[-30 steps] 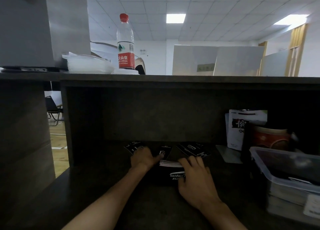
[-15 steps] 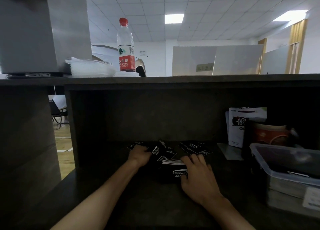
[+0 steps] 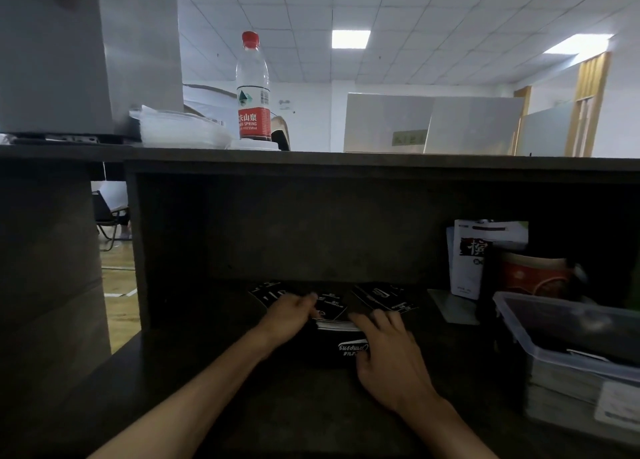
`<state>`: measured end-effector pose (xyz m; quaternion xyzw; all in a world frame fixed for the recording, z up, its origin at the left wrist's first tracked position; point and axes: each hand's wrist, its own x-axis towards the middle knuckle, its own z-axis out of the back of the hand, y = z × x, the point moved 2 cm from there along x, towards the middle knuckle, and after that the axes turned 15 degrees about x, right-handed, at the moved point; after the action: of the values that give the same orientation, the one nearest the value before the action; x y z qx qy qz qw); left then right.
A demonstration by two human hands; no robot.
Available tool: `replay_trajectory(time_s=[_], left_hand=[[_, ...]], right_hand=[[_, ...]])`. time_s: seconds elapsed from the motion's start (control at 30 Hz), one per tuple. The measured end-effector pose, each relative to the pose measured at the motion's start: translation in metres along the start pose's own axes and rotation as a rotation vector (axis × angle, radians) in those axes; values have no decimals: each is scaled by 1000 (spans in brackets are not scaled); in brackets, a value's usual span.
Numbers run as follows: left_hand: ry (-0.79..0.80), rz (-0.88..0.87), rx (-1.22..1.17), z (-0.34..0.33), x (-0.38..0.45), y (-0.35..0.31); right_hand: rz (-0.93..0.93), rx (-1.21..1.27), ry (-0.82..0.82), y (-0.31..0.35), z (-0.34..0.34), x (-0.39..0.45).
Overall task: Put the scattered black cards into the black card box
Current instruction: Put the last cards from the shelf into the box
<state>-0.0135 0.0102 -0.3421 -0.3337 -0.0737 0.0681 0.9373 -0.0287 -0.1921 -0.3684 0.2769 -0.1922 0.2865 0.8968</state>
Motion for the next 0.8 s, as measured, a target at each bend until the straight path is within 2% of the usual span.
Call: replay_trajectory(time_s=[0.07, 0.13, 0.2, 0.3, 0.4, 0.5, 0.53, 0.63, 0.73, 0.8], left_hand=[[-122, 67, 276, -2, 15, 5], [-86, 116, 502, -7, 24, 11], [-60, 135, 568, -11, 29, 16], [-146, 134, 416, -11, 33, 21], [-310, 125, 215, -1, 25, 21], [-434, 38, -21, 15, 10, 18], [-409, -26, -69, 20, 4, 14], [-182, -178, -184, 23, -17, 2], [68, -153, -228, 15, -30, -6], [169, -117, -239, 8, -28, -9]], right_hand=[[1, -4, 1, -1, -1, 1], [-2, -5, -1, -2, -1, 1], [-2, 1, -14, -3, -2, 2], [-4, -11, -14, -2, -3, 2], [-14, -19, -18, -2, -2, 1], [-12, -3, -17, 0, 0, 0], [-14, 9, -15, 0, 0, -1], [-34, 44, -7, 3, 2, -1], [-39, 50, -6, 4, 3, -2], [-19, 34, -4, 3, 2, -2]])
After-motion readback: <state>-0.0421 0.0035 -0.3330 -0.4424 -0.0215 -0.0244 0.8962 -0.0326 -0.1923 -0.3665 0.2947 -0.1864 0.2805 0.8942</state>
